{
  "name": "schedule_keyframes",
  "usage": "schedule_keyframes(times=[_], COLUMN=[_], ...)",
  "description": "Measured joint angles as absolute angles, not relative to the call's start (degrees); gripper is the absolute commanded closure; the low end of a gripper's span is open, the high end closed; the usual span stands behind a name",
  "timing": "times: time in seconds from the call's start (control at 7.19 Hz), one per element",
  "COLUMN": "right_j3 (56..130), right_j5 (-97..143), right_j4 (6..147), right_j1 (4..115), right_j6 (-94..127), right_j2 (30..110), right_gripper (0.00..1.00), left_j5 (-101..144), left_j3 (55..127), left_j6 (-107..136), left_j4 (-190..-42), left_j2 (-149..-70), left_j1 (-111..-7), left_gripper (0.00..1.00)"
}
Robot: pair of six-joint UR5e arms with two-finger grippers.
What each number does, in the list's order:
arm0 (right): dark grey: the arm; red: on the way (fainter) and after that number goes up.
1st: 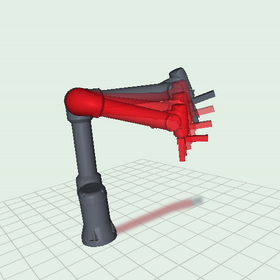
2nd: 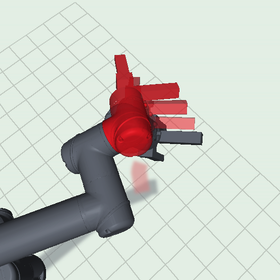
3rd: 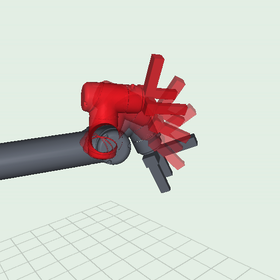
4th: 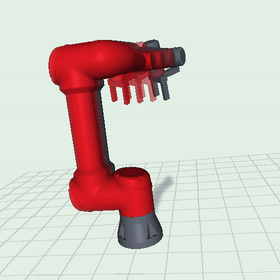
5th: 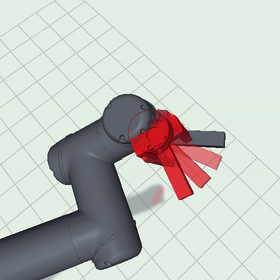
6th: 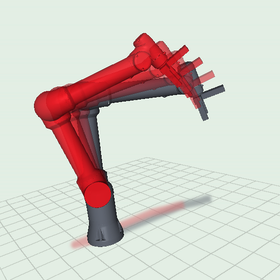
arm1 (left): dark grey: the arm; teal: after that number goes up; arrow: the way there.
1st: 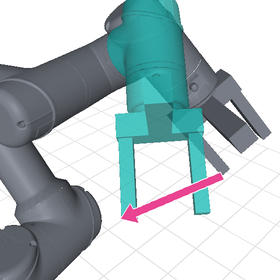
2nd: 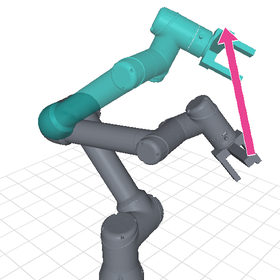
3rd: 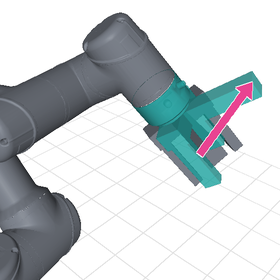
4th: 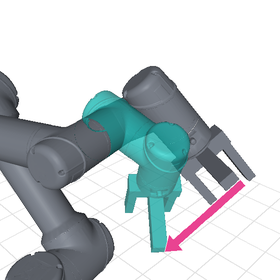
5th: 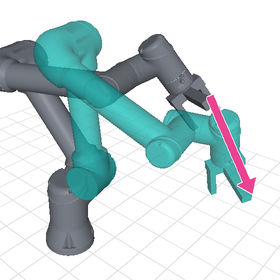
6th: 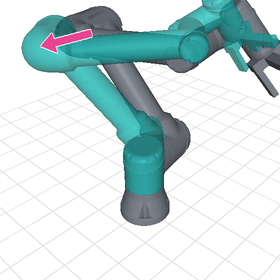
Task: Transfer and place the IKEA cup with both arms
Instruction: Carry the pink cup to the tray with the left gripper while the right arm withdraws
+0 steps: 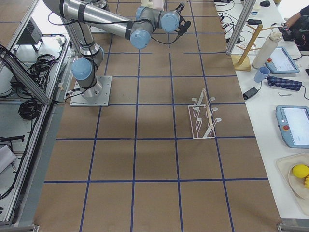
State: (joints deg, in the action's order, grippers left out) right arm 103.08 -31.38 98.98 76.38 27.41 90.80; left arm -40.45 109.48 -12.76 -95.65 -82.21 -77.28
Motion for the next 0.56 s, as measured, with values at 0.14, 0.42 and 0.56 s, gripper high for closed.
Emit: schedule_keyframes(times=[0.14,0.42,0.56], right_j3=[102.95,102.92,102.85], right_j5=[-39.85,-55.35,-62.02], right_j4=[98.62,97.76,96.77], right_j1=[76.37,76.97,77.83], right_j6=[27.44,27.48,27.45], right_j2=[92.25,95.54,96.83], right_gripper=[0.00,0.00,0.00], left_j5=[-50.33,-66.69,-72.21], left_j3=[109.38,109.52,109.67], left_j6=[-13.41,-18.62,-23.49], left_j4=[-95.22,-94.49,-94.41], left_j2=[-81.24,-79.90,-79.69], left_j1=[-76.47,-72.10,-68.74], left_gripper=[1.00,1.00,1.00])
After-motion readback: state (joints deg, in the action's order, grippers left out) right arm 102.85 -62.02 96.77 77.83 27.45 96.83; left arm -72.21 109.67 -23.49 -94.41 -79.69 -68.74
